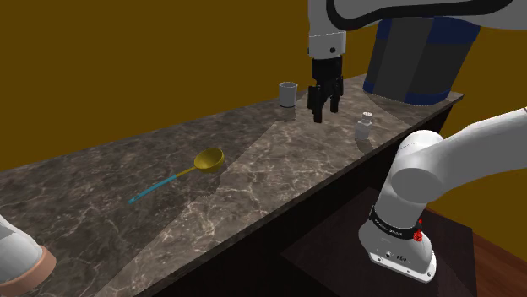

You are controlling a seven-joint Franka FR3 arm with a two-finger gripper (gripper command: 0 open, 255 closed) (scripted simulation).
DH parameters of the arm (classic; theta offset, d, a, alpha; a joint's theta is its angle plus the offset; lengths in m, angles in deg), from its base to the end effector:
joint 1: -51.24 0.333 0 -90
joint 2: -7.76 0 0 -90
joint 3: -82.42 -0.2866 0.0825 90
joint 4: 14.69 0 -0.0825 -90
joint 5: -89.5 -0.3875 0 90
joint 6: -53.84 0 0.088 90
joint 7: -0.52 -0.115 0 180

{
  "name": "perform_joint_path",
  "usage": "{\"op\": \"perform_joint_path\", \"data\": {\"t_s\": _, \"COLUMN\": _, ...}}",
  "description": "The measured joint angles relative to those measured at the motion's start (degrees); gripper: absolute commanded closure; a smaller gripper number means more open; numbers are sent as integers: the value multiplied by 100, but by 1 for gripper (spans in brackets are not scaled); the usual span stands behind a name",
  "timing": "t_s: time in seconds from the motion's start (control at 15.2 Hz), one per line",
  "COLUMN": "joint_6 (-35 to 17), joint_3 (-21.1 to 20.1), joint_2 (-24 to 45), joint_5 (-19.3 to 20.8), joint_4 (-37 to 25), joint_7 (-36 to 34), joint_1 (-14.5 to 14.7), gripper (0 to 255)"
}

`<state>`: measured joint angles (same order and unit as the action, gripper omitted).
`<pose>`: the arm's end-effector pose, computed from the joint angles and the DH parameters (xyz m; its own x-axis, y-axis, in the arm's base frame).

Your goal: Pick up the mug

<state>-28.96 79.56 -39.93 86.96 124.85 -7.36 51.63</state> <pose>0.3017 0.0250 0.5291 0.9827 -0.0977 -0.1574 -0.0967 -0.9952 0.0143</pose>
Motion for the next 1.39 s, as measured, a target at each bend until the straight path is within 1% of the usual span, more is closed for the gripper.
{"op": "perform_joint_path", "data": {"t_s": 0.13, "joint_6": -40, "joint_3": 46, "joint_2": 68, "joint_5": 49, "joint_4": -30, "joint_7": 63, "joint_1": -16, "gripper": 0}}
{"op": "perform_joint_path", "data": {"t_s": 0.26, "joint_6": -180, "joint_3": 214, "joint_2": 302, "joint_5": 220, "joint_4": -137, "joint_7": 290, "joint_1": -75, "gripper": 0}}
{"op": "perform_joint_path", "data": {"t_s": 0.59, "joint_6": -616, "joint_3": 627, "joint_2": 1121, "joint_5": 608, "joint_4": -577, "joint_7": 890, "joint_1": -194, "gripper": 0}}
{"op": "perform_joint_path", "data": {"t_s": 0.79, "joint_6": -871, "joint_3": 832, "joint_2": 1631, "joint_5": 764, "joint_4": -877, "joint_7": 1213, "joint_1": -238, "gripper": 0}}
{"op": "perform_joint_path", "data": {"t_s": 1.12, "joint_6": -1200, "joint_3": 1212, "joint_2": 2568, "joint_5": 952, "joint_4": -1582, "joint_7": 1831, "joint_1": -325, "gripper": 0}}
{"op": "perform_joint_path", "data": {"t_s": 1.39, "joint_6": -1380, "joint_3": 1444, "joint_2": 3410, "joint_5": 960, "joint_4": -2318, "joint_7": 2285, "joint_1": -364, "gripper": 0}}
